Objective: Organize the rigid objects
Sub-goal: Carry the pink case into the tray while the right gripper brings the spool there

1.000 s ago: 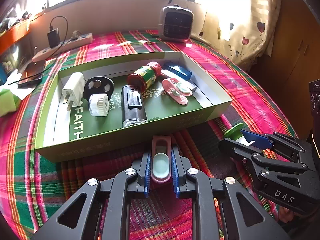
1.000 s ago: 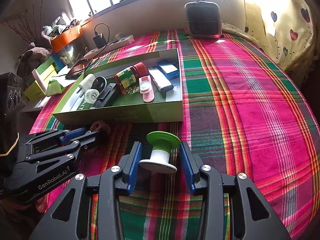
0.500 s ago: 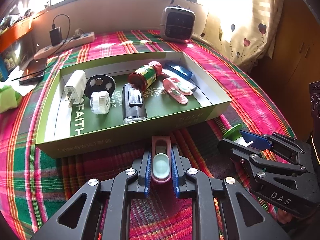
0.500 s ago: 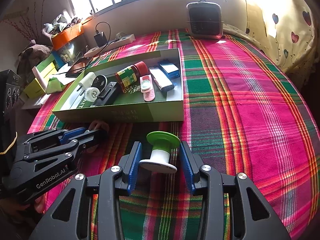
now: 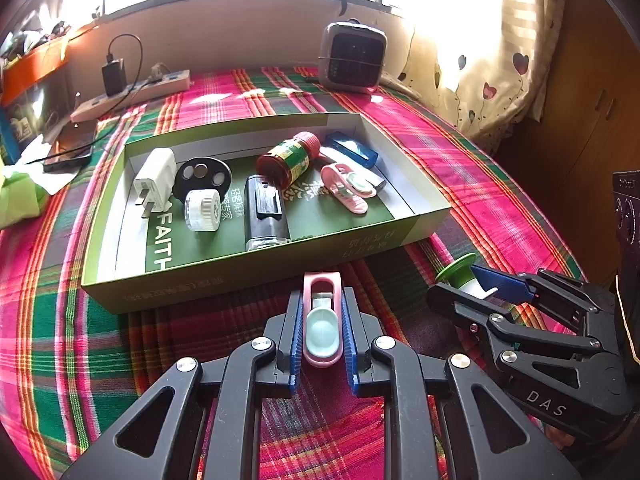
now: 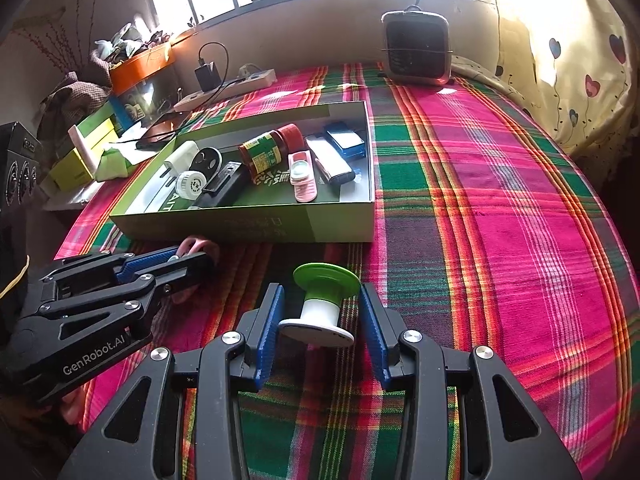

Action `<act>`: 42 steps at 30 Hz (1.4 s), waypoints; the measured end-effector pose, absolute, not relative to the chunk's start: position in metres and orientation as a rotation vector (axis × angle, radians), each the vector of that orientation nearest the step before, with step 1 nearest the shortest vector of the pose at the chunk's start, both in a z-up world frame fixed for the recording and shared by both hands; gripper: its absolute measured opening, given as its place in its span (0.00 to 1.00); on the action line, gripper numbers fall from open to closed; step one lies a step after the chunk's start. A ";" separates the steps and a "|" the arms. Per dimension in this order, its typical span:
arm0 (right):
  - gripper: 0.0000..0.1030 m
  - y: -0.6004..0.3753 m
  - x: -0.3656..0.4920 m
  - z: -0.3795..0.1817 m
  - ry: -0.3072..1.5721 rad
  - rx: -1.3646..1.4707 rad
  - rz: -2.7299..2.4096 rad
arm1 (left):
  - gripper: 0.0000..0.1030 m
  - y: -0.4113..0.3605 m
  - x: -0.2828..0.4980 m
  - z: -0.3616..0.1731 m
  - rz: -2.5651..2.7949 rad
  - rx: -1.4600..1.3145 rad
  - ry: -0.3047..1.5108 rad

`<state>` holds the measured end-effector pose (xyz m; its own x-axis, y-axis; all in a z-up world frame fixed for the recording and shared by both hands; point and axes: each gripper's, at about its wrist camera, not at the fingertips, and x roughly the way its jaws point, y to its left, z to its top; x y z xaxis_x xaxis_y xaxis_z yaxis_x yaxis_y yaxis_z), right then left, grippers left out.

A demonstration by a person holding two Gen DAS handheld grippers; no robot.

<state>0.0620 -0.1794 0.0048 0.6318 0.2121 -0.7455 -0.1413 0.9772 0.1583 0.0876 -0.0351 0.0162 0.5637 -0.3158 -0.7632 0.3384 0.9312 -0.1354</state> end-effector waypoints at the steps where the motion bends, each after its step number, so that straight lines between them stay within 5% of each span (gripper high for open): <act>1: 0.39 -0.180 0.062 0.005 0.861 0.088 0.202 | 0.16 -0.035 0.087 0.017 -0.383 0.027 0.890; 42: 0.39 -0.164 0.091 0.048 0.758 0.059 0.256 | 0.16 0.006 0.124 0.056 -0.296 -0.062 0.798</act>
